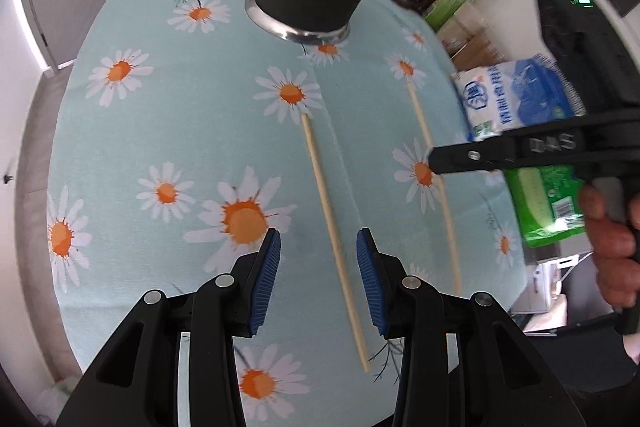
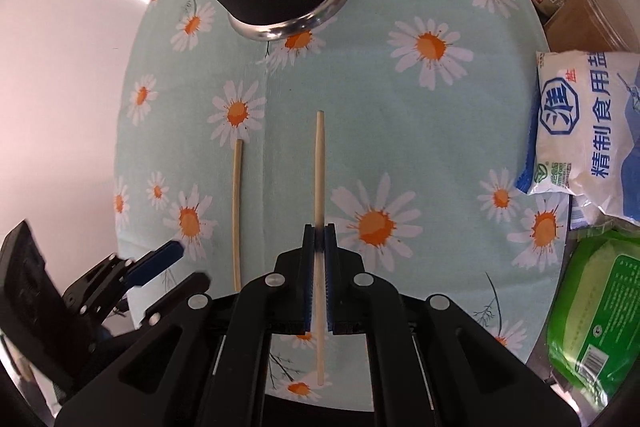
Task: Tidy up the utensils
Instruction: 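Grasp the other wooden chopstick with the left tool while the right tool holds its chopstick, then lift both held chopsticks and lower them into the black holder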
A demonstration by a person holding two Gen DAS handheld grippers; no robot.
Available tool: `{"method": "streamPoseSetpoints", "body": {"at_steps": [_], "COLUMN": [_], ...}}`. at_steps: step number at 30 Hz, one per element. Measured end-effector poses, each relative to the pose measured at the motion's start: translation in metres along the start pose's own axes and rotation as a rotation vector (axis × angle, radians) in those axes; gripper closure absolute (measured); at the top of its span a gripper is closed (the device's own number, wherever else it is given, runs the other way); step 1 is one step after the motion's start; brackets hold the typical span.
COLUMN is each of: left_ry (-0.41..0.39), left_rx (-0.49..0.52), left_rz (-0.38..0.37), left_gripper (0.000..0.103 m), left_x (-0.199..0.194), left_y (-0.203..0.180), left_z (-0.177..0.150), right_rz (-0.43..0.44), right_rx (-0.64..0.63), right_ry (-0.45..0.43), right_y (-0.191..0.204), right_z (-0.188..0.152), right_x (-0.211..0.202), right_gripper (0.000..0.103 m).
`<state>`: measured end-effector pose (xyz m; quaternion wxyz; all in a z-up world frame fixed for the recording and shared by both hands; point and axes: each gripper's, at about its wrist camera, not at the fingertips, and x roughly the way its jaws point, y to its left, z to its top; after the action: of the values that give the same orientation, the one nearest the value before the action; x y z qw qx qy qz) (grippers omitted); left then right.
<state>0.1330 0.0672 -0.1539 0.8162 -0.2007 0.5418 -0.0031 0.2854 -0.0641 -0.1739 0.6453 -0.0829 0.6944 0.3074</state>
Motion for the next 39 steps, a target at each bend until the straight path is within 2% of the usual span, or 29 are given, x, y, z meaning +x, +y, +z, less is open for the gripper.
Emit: {"method": "streamPoseSetpoints", "body": {"at_steps": [2, 3, 9, 14, 19, 20, 23, 30, 39], "left_ry": [0.018, 0.032, 0.078, 0.127, 0.136, 0.138, 0.139, 0.121, 0.035], "left_rx": [-0.005, -0.004, -0.033, -0.035, -0.076, -0.079, -0.072, -0.102, -0.114], "left_rz": [0.037, 0.048, 0.106, 0.203, 0.235, 0.237, 0.268, 0.249, 0.160], "left_gripper": [0.068, 0.072, 0.076, 0.083, 0.089, 0.094, 0.099, 0.099, 0.099], "left_x": [0.005, 0.008, 0.020, 0.034, 0.040, 0.040, 0.041, 0.043, 0.005], "left_y": [-0.008, -0.011, -0.020, -0.029, -0.027, -0.028, -0.030, -0.034, -0.016], "left_z": [0.004, 0.007, 0.018, 0.024, 0.026, 0.026, 0.027, 0.031, 0.024], "right_rz": [0.023, 0.035, 0.104, 0.153, 0.189, 0.196, 0.208, 0.196, 0.161], "right_rx": [-0.017, -0.022, -0.064, -0.075, -0.095, -0.097, -0.105, -0.136, -0.136], "right_ry": [-0.011, -0.015, -0.045, -0.063, -0.068, -0.068, -0.070, -0.092, -0.124], "right_y": [-0.008, -0.013, -0.027, -0.036, -0.035, -0.036, -0.039, -0.033, -0.012], "right_z": [-0.003, -0.004, -0.010, -0.012, -0.011, -0.011, -0.013, -0.013, -0.010], "right_x": [-0.006, -0.009, -0.025, -0.033, -0.033, -0.035, -0.040, -0.048, -0.051], "right_gripper": [0.098, 0.098, 0.098, 0.098, 0.098, 0.098, 0.098, 0.098, 0.098]}}
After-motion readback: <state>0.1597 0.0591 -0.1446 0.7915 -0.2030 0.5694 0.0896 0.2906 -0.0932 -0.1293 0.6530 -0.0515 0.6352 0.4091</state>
